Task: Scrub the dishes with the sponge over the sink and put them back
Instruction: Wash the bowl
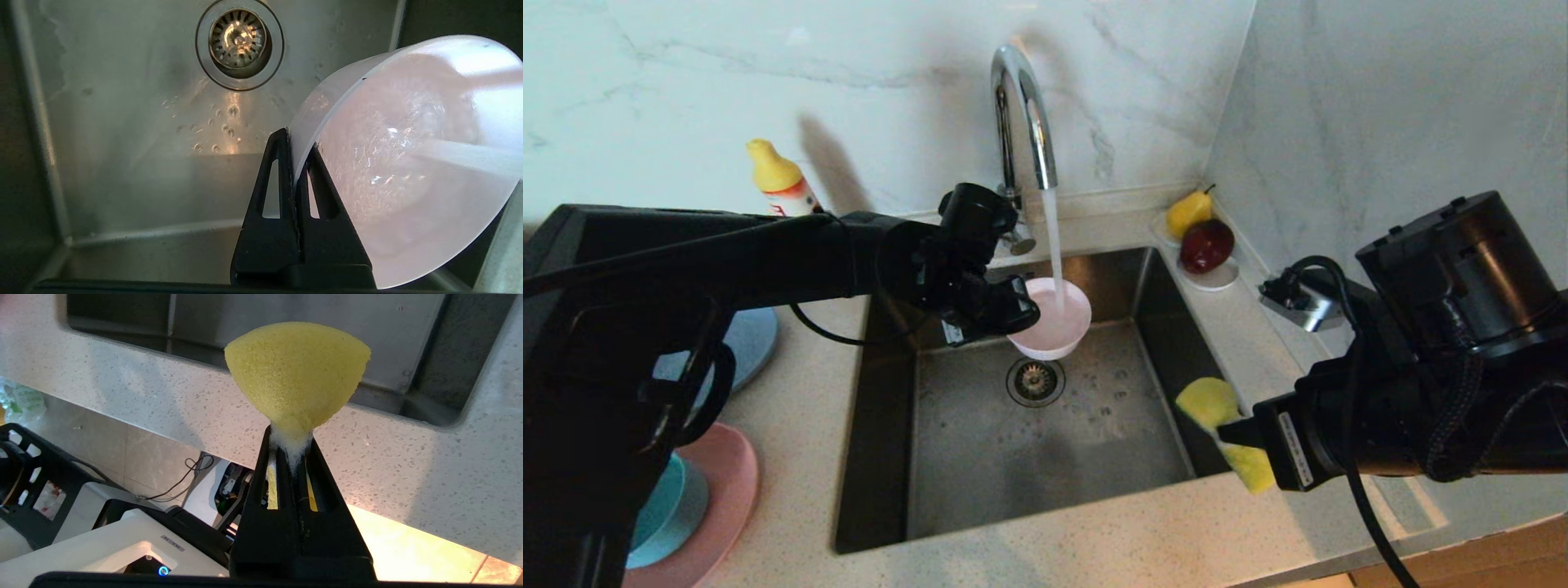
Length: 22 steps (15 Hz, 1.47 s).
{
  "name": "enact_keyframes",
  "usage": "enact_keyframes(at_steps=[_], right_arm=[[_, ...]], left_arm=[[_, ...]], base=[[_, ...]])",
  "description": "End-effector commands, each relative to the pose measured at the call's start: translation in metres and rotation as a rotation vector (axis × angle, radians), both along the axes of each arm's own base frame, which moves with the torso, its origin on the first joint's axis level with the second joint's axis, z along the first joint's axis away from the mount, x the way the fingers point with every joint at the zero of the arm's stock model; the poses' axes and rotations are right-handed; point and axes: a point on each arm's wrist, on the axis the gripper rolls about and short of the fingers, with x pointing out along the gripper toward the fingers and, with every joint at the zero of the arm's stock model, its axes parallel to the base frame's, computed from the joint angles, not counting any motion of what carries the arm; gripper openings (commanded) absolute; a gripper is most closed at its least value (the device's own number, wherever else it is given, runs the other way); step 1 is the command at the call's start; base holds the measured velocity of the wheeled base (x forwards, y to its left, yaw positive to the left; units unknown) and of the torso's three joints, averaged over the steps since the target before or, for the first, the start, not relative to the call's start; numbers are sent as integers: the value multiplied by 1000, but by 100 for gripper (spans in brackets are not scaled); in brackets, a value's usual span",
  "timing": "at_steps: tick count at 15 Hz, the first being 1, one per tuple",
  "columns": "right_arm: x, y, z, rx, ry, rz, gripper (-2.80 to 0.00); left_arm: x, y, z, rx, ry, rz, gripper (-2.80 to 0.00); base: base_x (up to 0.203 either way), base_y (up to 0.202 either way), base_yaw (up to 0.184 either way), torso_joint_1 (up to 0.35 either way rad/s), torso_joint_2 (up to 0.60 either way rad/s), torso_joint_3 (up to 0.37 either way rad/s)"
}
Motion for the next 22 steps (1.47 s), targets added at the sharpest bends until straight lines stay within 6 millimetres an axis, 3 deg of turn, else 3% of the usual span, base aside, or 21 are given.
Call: enact_keyframes(at_steps=[1,6,9,15,19,22], right_arm=[[-1,0,0,2,5,1,-280],[0,1,-4,-4,17,2,-280],[-2,2,-2,-2,14,9,-280],[-1,4,-5,-12,26,12,-280],[2,5,-8,-18,33,12,-280],[4,8,-11,-23,41,15,-280]], left_arm=[[-16,11,21,16,-40,35,-280],[-59,44,70,139,-220,120,-280],[-72,62,79,195,-378,129,-280],[-85,88,76,250,-722,109,-280],[-112,96,101,228,-893,21,-280],[-125,100,107,235,-994,-24,-280]], base=[[0,0,0,0,0,0],[0,0,0,0,0,0],[0,0,0,0,0,0],[0,0,0,0,0,0],[0,0,0,0,0,0],[0,0,0,0,0,0]])
